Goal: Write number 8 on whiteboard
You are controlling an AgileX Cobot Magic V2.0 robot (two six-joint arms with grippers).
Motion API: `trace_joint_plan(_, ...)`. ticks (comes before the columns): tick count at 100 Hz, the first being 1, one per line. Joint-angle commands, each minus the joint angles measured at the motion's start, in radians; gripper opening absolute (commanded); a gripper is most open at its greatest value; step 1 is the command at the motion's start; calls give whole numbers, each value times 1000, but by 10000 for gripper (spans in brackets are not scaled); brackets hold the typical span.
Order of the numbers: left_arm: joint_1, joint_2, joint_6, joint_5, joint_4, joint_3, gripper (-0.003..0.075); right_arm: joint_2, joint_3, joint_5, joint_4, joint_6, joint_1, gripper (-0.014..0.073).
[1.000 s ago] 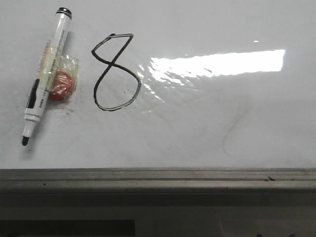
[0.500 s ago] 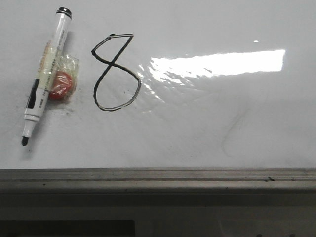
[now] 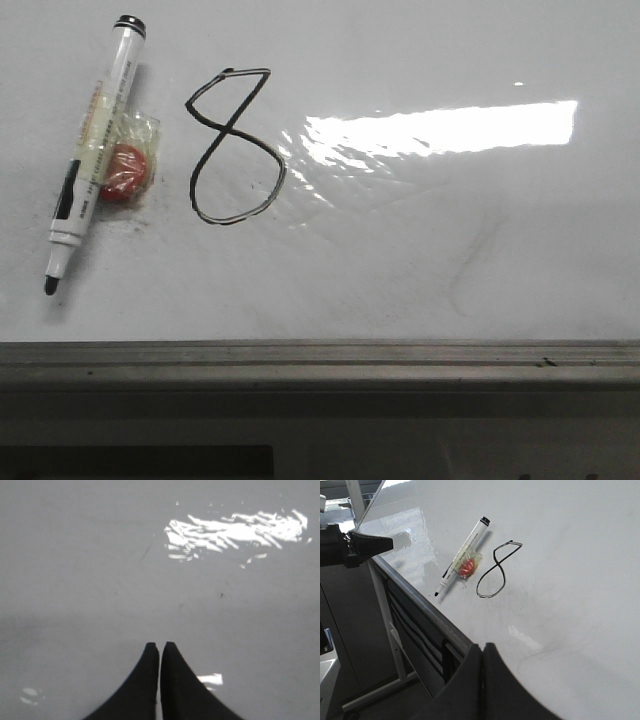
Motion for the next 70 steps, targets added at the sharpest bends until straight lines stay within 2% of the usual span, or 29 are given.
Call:
trace_joint_plan(1,1,-31,-15,-67,1,32,-20,8,-24,-81,-8,-1,-4,-63)
trace_joint_plan(15,1,-31,-34,24,-1,32,-20,8,-24,-81,-8,-1,-4,-63)
trace_joint_plan(24,1,-31,-66,135,-1,32,-20,8,-24,-81,-8,-1,-4,-63)
trace_joint_plan(70,1,-31,-72,129,-1,32,-20,8,-24,-81,-8,-1,-4,-63)
